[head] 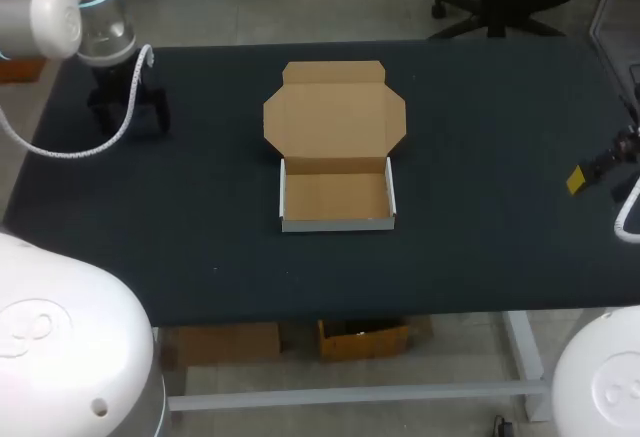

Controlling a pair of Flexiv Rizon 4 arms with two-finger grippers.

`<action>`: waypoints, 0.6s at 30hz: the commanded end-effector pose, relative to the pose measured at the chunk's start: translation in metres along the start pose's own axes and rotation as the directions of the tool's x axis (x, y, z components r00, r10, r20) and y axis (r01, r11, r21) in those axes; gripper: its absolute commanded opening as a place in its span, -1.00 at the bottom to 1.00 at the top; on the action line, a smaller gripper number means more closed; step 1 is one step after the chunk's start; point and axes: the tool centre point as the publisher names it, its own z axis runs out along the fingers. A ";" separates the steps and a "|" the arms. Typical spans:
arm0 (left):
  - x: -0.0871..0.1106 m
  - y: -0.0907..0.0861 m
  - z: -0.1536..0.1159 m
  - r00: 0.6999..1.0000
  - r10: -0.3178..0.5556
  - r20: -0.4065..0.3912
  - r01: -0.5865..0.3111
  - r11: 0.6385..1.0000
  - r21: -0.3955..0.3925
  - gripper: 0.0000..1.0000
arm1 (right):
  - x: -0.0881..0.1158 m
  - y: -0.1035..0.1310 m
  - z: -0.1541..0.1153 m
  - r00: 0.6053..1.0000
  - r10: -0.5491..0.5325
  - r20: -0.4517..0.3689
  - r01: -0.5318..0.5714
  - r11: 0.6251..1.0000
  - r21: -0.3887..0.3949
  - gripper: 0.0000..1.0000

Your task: Assemble the packaging by folding the flat box into shape, placing the metal phone stand inside, and closing the box properly

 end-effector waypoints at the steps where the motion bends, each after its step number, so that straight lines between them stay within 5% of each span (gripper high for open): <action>1: 0.000 -0.010 0.004 1.000 -0.004 0.005 0.004 1.000 -0.021 1.00 | 0.001 0.000 -0.002 1.000 0.000 -0.001 0.000 1.000 0.003 1.00; 18: -0.004 -0.018 0.005 0.999 -0.029 0.021 0.029 0.999 -0.024 1.00 | 0.001 0.000 -0.002 1.000 0.000 -0.001 0.000 1.000 0.003 1.00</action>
